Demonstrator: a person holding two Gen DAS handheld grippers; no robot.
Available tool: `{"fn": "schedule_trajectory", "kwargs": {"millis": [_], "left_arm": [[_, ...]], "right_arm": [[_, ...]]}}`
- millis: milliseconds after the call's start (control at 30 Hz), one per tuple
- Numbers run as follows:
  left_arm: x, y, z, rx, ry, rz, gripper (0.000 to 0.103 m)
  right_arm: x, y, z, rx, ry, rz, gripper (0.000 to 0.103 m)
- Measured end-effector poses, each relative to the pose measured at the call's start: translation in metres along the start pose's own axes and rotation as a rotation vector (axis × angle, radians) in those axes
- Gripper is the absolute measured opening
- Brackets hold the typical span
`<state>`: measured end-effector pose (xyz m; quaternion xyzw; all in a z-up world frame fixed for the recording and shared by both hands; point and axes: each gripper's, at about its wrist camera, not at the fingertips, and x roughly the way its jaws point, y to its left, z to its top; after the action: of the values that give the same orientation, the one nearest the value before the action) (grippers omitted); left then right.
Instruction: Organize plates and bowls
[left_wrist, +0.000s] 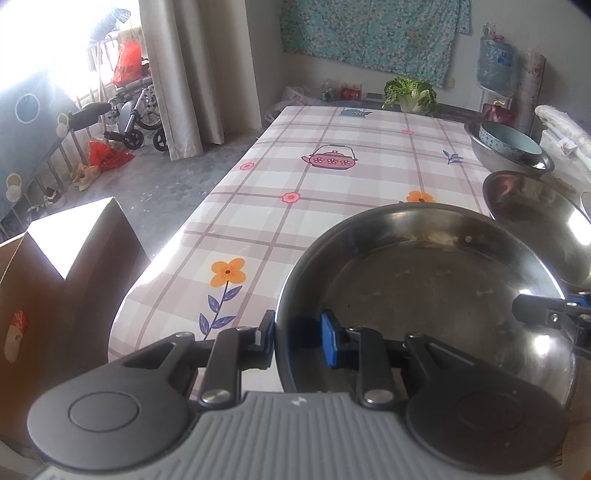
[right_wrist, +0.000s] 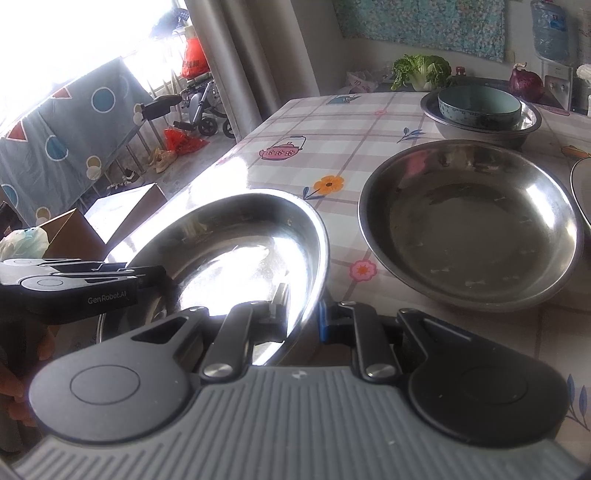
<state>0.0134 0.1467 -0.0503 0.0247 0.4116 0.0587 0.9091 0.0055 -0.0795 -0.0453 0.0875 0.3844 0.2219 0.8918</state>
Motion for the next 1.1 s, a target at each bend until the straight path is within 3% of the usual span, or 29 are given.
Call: {"fn": "schedule_trajectory", "kwargs": {"millis": [1100], "left_arm": [[-0.024, -0.037, 0.019, 0.074, -0.075, -0.042, 0.026]], "right_arm": [[-0.052, -0.021, 0.0, 0.073, -0.103, -0.026, 0.015]]}}
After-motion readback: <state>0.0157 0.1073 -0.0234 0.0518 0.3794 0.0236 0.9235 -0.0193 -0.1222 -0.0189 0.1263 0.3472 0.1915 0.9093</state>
